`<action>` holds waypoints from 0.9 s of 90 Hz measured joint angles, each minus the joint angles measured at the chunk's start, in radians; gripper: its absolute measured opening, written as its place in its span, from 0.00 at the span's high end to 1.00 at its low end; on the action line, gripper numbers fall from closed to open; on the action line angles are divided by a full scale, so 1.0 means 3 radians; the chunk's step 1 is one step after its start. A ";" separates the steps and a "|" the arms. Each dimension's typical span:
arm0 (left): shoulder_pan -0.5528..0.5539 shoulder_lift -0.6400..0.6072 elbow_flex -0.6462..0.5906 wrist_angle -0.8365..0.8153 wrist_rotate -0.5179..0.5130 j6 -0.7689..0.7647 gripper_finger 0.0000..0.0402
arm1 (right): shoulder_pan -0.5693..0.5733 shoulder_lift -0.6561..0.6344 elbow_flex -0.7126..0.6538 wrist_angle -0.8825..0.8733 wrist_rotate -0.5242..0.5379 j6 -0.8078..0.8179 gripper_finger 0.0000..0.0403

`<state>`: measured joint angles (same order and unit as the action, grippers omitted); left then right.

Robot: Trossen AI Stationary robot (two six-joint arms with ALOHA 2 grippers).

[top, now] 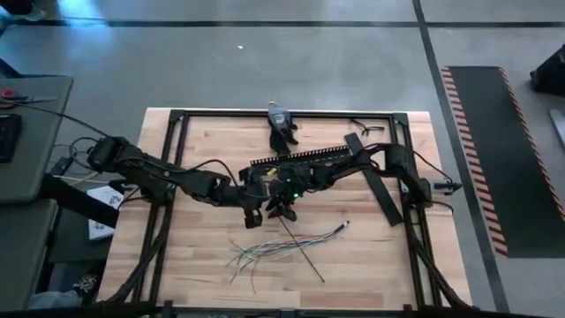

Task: Ziptie cables
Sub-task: Wrap the colored loose cables with the black zip tie

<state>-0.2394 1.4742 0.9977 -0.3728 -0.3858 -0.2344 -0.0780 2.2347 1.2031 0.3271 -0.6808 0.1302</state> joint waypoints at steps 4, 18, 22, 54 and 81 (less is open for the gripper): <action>0.0000 0.0000 0.0000 -0.0005 0.0002 0.0000 1.00 | 0.0002 0.0009 0.0035 -0.0089 -0.0069 -0.0035 0.63; 0.0000 0.0000 0.0000 -0.0002 0.0005 0.0000 1.00 | -0.0033 -0.0047 0.0058 -0.0479 -0.0120 -0.0276 0.63; 0.0000 0.0000 0.0000 -0.0005 0.0006 0.0000 1.00 | -0.0066 -0.0081 0.0051 -0.0568 -0.0141 -0.0305 0.63; -0.0017 0.0000 -0.0004 -0.0012 0.0004 -0.0001 1.00 | -0.0267 -0.0144 0.0036 -0.0690 -0.0098 -0.0367 0.63; -0.0026 0.0000 -0.0006 -0.0014 0.0004 -0.0051 1.00 | -0.0155 -0.0149 0.0038 -0.0912 -0.0053 -0.0539 0.63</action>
<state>-0.2471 1.4742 0.9958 -0.3771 -0.3847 -0.2496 -0.1244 2.1899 1.2144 0.0536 -0.6967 -0.0317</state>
